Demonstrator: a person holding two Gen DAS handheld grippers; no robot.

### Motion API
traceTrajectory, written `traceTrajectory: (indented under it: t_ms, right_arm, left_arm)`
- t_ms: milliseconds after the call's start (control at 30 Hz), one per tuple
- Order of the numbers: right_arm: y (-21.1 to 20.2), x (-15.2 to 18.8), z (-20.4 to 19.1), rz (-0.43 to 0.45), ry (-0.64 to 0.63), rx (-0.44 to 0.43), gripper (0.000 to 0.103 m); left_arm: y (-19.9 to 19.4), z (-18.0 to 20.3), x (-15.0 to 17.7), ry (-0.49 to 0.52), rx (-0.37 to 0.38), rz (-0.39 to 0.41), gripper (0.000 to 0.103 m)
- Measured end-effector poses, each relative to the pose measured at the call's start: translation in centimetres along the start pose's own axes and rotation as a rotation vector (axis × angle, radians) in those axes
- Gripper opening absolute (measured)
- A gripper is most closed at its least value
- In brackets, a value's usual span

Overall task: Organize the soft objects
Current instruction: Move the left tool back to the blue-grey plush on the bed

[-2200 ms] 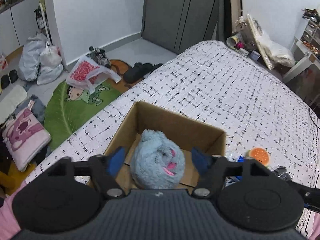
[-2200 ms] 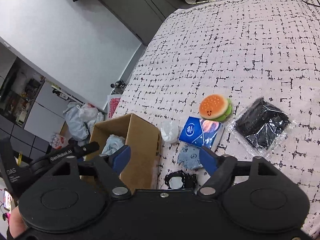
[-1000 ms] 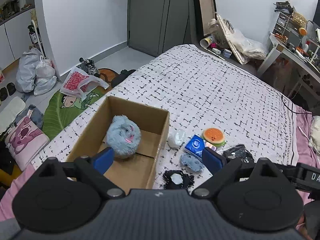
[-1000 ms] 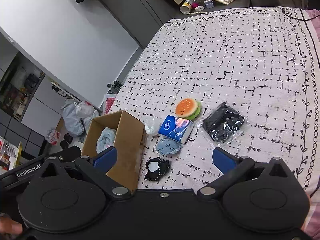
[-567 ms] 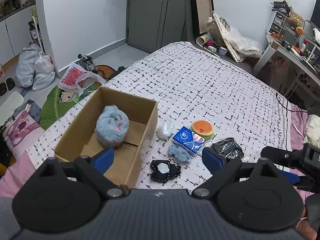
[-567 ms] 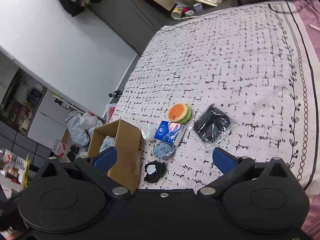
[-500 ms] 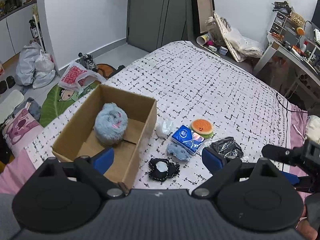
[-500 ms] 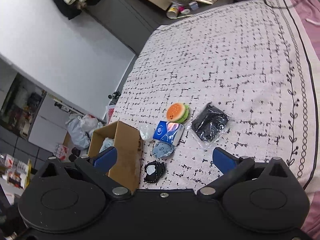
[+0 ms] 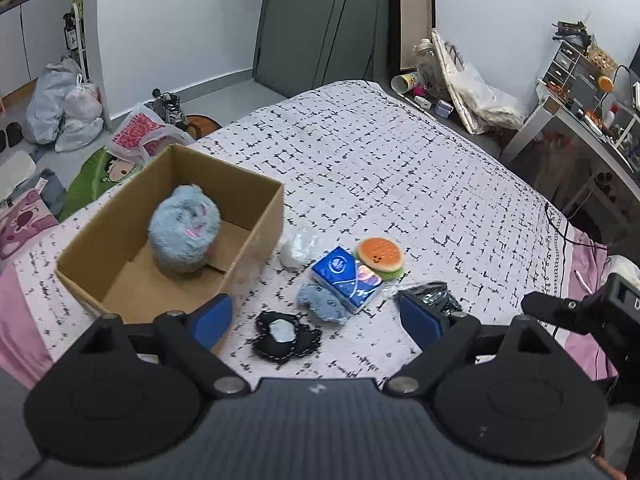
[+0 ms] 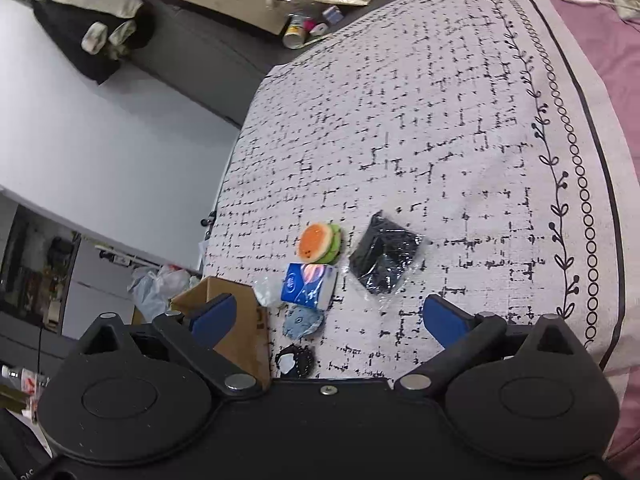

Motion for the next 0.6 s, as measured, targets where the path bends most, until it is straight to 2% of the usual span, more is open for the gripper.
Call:
traceTrajectory:
  t_ms: [367, 600]
  right_arm:
    - [1.3, -0.6, 1.8, 0.008, 0.096, 0.023, 0.078]
    - [2.5, -0.7, 2.4, -0.005, 0.117, 0.049, 0.077]
  left_arm:
    - [4.4, 1.6, 0.8, -0.005, 0.031, -0.056, 0.075]
    - [7.5, 2.1, 1.3, -0.006, 0.037, -0.094, 0.074]
Point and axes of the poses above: each gripper's, at about its wrist camera, not at the fingertips, and y roughly the way its jaws point, z to its right, x to its underside, the point moved 6 cm from there along y, roughly the way its jaws point, and after that the axes turned 1 degree about -z, right-handed, at the moved point
